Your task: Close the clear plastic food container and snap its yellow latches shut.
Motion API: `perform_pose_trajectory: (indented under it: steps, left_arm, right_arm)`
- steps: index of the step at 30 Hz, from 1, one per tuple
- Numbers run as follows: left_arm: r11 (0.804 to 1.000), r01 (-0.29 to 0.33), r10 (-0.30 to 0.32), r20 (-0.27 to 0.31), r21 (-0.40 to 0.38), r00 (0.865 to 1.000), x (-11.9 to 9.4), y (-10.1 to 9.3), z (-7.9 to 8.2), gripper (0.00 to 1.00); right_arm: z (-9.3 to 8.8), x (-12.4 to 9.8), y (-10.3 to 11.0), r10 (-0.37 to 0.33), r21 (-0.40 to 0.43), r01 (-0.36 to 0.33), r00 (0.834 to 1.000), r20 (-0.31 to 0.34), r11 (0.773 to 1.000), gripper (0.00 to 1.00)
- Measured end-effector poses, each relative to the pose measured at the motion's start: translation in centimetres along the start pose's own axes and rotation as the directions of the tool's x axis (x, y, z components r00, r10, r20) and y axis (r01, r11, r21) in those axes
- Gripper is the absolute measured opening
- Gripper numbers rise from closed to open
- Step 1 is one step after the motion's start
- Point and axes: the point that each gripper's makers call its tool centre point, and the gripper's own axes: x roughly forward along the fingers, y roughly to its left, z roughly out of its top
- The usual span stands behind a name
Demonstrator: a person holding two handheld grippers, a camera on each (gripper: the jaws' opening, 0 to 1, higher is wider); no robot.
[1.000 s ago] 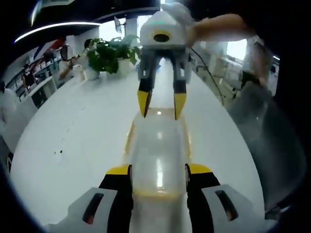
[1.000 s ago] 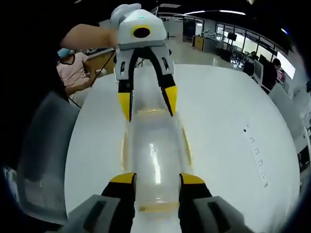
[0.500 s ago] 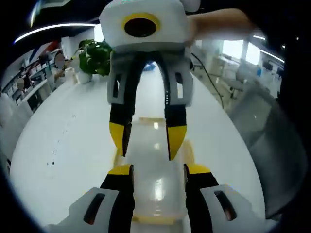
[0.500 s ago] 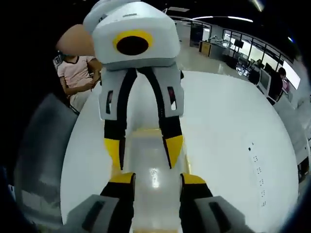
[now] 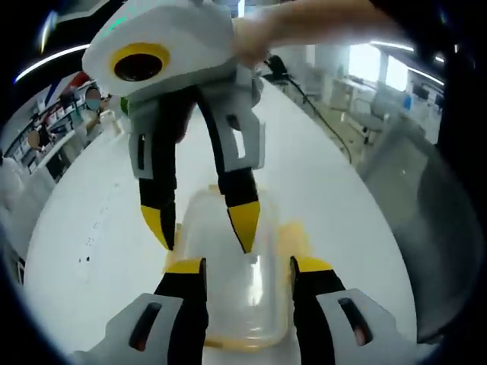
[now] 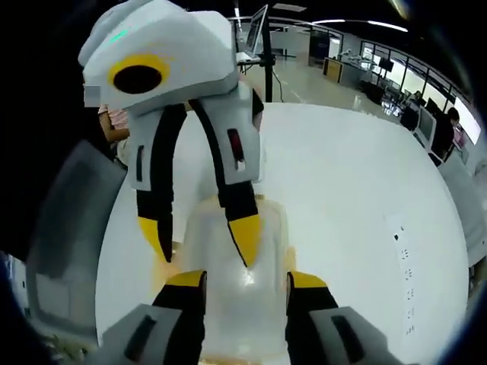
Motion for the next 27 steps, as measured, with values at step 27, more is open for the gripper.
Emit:
perform_pose_trajectory:
  steps: [27]
  left_arm:
    - [0.958,-0.265,0.274,-0.077,0.106,0.959,2.2,0.1,-0.8,0.42]
  right_arm:
    - [-1.8,1.6,-0.3,0.202,0.074,-0.194,0.97,-0.137,0.978,0.52]
